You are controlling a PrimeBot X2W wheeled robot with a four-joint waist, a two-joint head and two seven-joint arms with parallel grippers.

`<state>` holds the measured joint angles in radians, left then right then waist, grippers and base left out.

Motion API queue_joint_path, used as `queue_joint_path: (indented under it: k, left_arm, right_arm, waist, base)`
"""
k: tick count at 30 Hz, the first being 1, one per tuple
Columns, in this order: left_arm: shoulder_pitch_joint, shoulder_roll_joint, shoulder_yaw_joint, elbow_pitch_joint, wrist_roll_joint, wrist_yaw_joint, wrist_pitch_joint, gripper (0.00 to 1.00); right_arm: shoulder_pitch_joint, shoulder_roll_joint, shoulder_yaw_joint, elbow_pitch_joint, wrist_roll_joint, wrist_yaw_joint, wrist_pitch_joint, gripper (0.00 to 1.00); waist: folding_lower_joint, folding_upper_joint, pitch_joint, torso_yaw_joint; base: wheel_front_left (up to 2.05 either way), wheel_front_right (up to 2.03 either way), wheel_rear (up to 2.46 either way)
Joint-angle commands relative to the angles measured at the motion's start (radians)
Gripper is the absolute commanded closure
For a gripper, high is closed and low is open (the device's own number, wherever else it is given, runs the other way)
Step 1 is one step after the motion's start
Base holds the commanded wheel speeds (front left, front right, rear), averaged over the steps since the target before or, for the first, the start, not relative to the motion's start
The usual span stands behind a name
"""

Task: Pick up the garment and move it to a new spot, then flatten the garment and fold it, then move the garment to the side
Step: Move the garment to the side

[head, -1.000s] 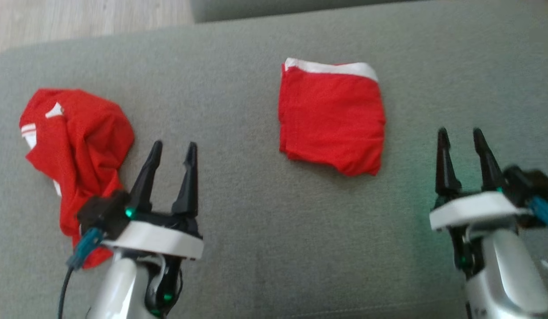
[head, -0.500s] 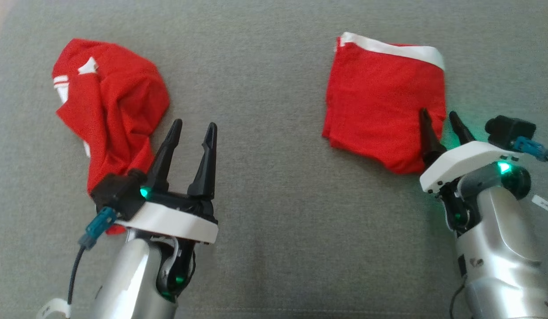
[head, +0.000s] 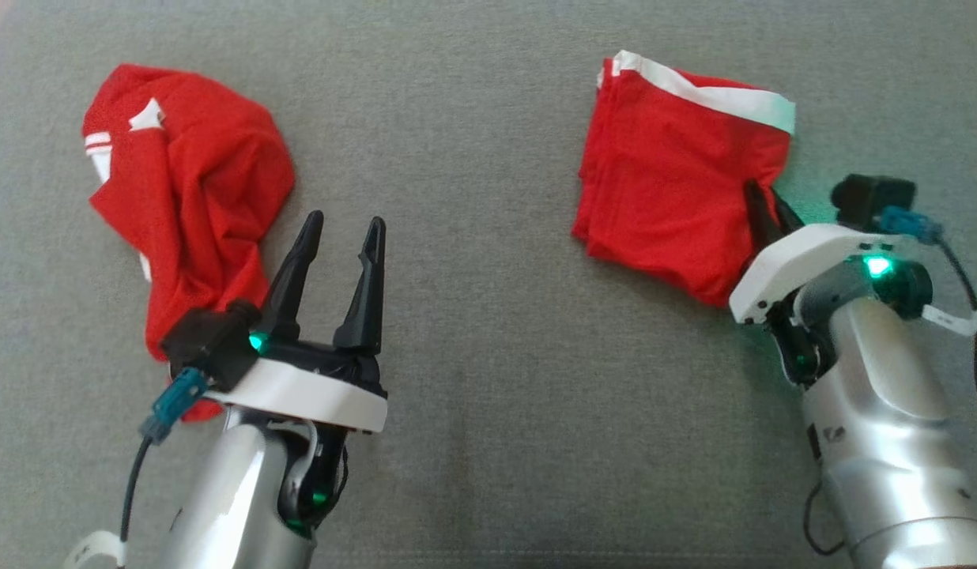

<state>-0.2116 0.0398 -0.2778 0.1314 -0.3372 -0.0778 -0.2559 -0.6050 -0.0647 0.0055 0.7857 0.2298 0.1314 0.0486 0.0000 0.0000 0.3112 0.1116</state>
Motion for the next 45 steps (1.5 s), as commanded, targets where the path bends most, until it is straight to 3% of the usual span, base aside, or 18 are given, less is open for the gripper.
queue_joint_path:
  k: [1, 4, 7, 18, 23, 28, 37, 38, 39, 40, 45]
  left_arm:
    - [-0.036, 0.01, 0.031, -0.03, -0.003, 0.008, -0.006, 0.0]
    - [-0.038, 0.01, 0.033, -0.029, 0.001, 0.006, -0.006, 0.0]
    - [-0.043, 0.01, 0.034, -0.03, 0.003, 0.003, -0.006, 0.0]
    - [-0.066, 0.01, 0.027, -0.033, 0.003, -0.007, -0.006, 0.0]
    - [-0.077, 0.01, 0.025, -0.034, 0.001, -0.011, -0.006, 0.0]
    - [-0.087, 0.01, 0.027, -0.038, 0.002, -0.013, -0.006, 0.0]
    - [-0.104, 0.01, 0.03, -0.046, -0.001, -0.012, -0.006, 0.0]
    - [-0.106, 0.01, 0.031, -0.046, -0.001, -0.012, -0.006, 0.0]
    - [-0.107, 0.01, 0.032, -0.046, -0.001, -0.012, -0.006, 0.0]
    - [-0.109, 0.01, 0.034, -0.045, -0.001, -0.012, -0.006, 0.0]
    - [-0.109, 0.01, 0.04, -0.037, 0.0, -0.013, -0.006, 0.0]
  right_arm:
    - [-0.021, -0.001, 0.031, -0.02, -0.027, -0.001, -0.007, 1.0]
    - [-0.032, -0.051, 0.061, -0.036, -0.087, -0.001, -0.007, 1.0]
    - [-0.038, -0.141, 0.095, -0.058, -0.127, -0.001, 0.002, 1.0]
    - [-0.042, -0.57, 0.279, -0.1, -0.143, -0.001, 0.086, 1.0]
    - [-0.056, -0.72, 0.304, -0.076, -0.133, -0.001, 0.094, 1.0]
    - [-0.09, -0.795, 0.289, -0.03, -0.141, -0.001, 0.086, 1.0]
    - [-0.139, -0.82, 0.199, 0.048, -0.215, -0.001, 0.059, 1.0]
    - [-0.143, -0.818, 0.186, 0.052, -0.227, -0.001, 0.052, 0.96]
    - [-0.147, -0.816, 0.172, 0.053, -0.241, -0.001, 0.04, 0.22]
    - [-0.151, -0.81, 0.157, 0.053, -0.255, -0.001, 0.03, 0.0]
    - [-0.16, -0.769, 0.104, 0.042, -0.301, -0.001, -0.003, 0.0]
  waist:
    - [0.0, 0.0, -0.004, -0.013]
    - [0.0, 0.0, -0.003, -0.032]
    - [0.0, 0.0, 0.002, -0.045]
    - [0.0, 0.0, 0.052, -0.037]
    - [0.0, 0.0, 0.077, -0.018]
    - [0.0, 0.0, 0.102, -0.001]
    - [0.0, 0.0, 0.133, 0.012]
    - [0.0, 0.0, 0.134, 0.012]
    - [0.0, 0.0, 0.134, 0.012]
    - [0.0, 0.0, 0.133, 0.011]
    - [0.0, 0.0, 0.116, 0.003]
  base:
    - [0.0, 0.0, 0.0]
    - [0.0, 0.0, 0.0]
    - [0.0, 0.0, 0.0]
    - [0.0, 0.0, 0.0]
    - [0.0, 0.0, 0.0]
    - [0.0, 0.0, 0.0]
    - [0.0, 0.0, 0.0]
    - [0.0, 0.0, 0.0]
    - [0.0, 0.0, 0.0]
    - [0.0, 0.0, 0.0]
    - [0.0, 0.0, 0.0]
